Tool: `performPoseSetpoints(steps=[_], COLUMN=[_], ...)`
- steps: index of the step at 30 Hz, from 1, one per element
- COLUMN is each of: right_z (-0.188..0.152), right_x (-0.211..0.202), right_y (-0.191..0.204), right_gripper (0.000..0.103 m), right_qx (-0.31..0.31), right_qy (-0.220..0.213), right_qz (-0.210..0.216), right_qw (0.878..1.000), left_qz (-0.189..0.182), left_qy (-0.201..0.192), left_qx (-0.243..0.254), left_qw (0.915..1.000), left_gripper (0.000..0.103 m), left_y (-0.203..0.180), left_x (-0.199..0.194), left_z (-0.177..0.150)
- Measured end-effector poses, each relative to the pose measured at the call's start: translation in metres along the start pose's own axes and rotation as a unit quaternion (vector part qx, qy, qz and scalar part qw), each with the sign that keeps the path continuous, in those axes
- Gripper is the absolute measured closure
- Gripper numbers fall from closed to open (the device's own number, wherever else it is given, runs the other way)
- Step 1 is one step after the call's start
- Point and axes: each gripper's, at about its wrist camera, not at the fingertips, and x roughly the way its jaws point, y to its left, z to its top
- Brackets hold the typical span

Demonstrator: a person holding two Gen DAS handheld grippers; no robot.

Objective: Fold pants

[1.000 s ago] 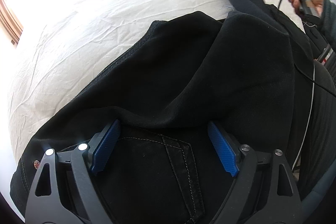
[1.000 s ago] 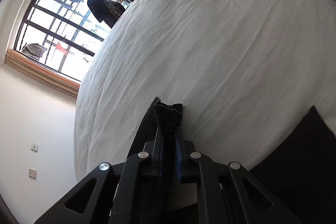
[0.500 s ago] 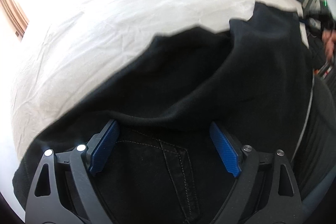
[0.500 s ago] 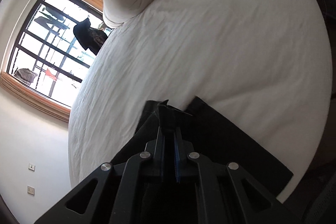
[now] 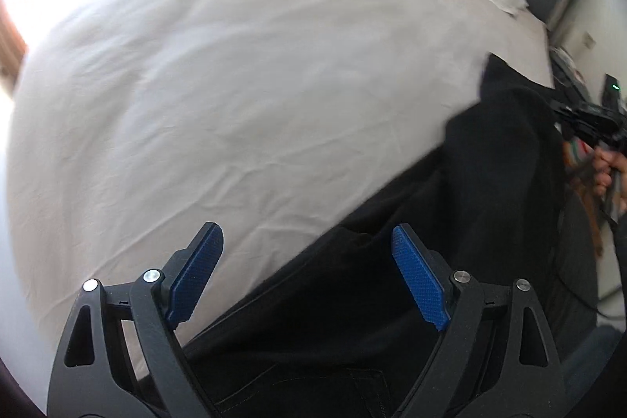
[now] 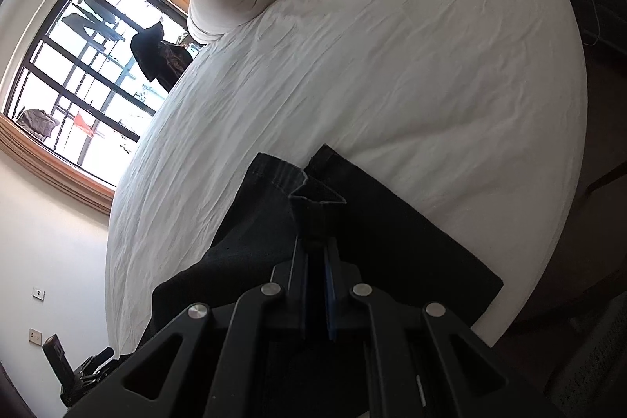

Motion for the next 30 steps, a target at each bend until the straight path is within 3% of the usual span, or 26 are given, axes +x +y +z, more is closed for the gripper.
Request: performPoseSetpoints(steps=[3,7,8,10,11,14,18,21,24,30], right_z=[-0.001,0.000,0.001,0.001,0.001,0.001,0.002,0.003,0.000,-0.017], right_x=[0.004,0.009,0.011,0.014,0.015,0.015,0.014,0.006,-0.002,0.003], right_y=[-0.003,-0.004,-0.003,-0.001,-0.001,-0.001,0.001,0.003,-0.004,-0.035], right_gripper=[0.095,0.095,0.095,0.095,0.095,0.095,0.095,0.095,0.095,0.097], right_qx=[0.002,-0.001,-0.002,-0.005,-0.006,-0.007,-0.007,-0.012,-0.005,0.033], right_qy=[0.007,0.011,0.013,0.014,0.015,0.015,0.010,-0.006,-0.013,0.001], right_qz=[0.003,0.006,0.007,0.009,0.010,0.010,0.012,0.009,-0.004,-0.025], right_qw=[1.000,1.000,1.000,1.000,1.000,1.000,1.000,1.000,1.000,0.999], left_qz=[-0.022,-0.023,-0.026,-0.029,-0.023,-0.009,0.026,0.016,0.003,0.013], left_qy=[0.019,0.037,0.041,0.056,0.069,0.082,0.063,0.041,0.035,0.034], left_qx=[0.039,0.058,0.061,0.072,0.079,0.102,0.091,0.022,-0.033,-0.045], left_qw=[0.9988,0.9973,0.9969,0.9954,0.9943,0.9914,0.9935,0.9988,0.9989,0.9984], left_gripper=[0.015,0.015,0.021,0.052,0.078,0.091,0.095,0.095,0.095,0.095], left_y=[-0.006,-0.006,-0.007,-0.011,-0.013,-0.024,-0.025,-0.005,0.004,-0.001], left_x=[0.005,0.015,0.017,0.025,0.032,0.042,0.043,0.041,0.050,0.060], left_z=[0.003,0.007,0.006,0.005,0.005,0.005,0.008,0.015,0.013,0.014])
